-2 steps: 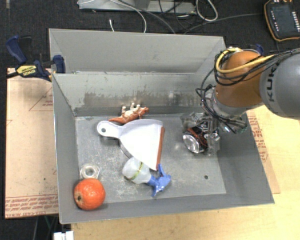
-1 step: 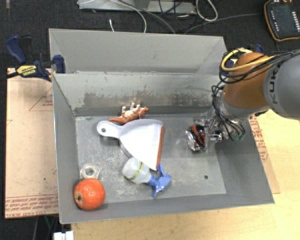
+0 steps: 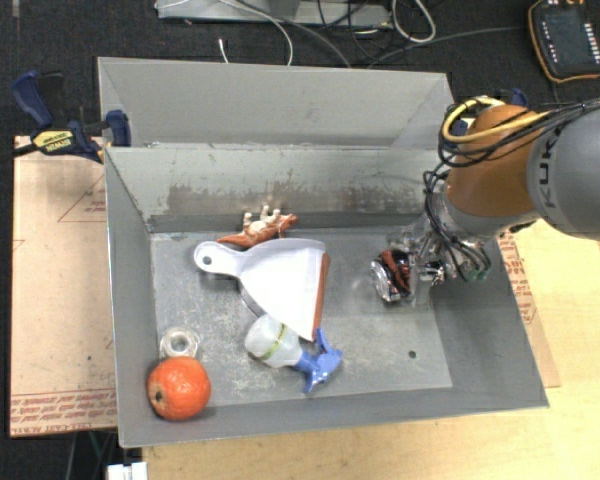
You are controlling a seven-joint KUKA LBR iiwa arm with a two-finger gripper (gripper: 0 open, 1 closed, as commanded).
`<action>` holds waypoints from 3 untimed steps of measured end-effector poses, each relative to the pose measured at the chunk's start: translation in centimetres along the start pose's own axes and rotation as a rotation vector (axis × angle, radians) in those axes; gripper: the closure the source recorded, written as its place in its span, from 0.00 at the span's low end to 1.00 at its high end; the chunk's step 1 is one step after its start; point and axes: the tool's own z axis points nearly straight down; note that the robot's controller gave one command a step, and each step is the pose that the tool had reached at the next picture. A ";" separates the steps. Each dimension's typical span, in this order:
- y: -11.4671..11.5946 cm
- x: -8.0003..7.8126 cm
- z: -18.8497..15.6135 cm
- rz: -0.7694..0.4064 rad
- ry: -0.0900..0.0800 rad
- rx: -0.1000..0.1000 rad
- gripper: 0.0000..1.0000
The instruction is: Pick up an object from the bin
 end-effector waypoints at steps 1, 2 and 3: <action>0.0 0.1 -3.5 -0.001 0.005 0.001 1.00; 0.0 0.1 -5.8 -0.001 0.003 0.001 1.00; 0.1 -0.1 -7.1 -0.002 -0.003 0.003 1.00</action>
Offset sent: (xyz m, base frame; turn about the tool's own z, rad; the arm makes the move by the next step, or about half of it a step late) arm -0.0030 -0.0003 0.0689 -0.0010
